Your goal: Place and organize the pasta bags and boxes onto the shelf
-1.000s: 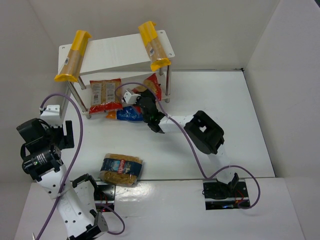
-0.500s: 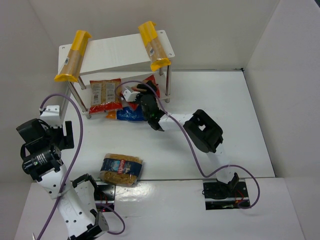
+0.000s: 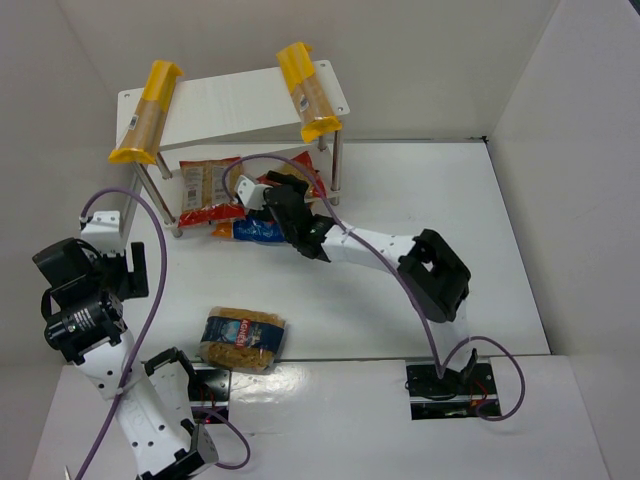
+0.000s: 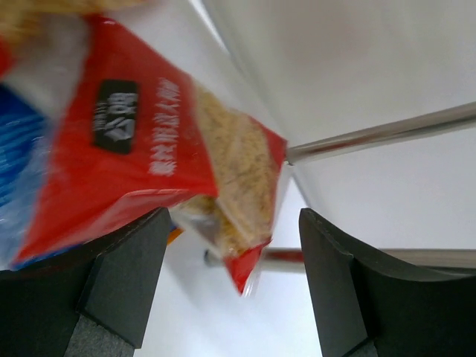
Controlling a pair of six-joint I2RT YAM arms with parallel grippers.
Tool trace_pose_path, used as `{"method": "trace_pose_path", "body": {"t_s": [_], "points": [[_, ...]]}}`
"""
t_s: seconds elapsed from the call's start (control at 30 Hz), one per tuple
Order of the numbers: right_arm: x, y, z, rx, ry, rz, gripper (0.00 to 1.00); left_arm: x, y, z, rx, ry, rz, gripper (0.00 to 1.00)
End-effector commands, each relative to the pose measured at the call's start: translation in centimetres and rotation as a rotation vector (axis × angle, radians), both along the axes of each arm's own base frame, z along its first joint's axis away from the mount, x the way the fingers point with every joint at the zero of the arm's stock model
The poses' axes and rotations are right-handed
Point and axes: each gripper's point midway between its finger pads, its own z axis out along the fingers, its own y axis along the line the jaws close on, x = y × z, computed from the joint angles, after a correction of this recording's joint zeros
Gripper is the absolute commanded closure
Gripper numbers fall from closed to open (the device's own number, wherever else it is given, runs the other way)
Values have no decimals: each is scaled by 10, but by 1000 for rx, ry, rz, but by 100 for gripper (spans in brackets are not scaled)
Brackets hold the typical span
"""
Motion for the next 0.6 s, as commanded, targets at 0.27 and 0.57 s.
{"method": "trace_pose_path", "body": {"t_s": [0.27,0.57], "points": [[-105,1,19,14,395,250,22,8,-5,14,28,-57,-61,12],[-137,-13,-27,4,557,278,32,7,-7,6,14,-35,-74,12]]}}
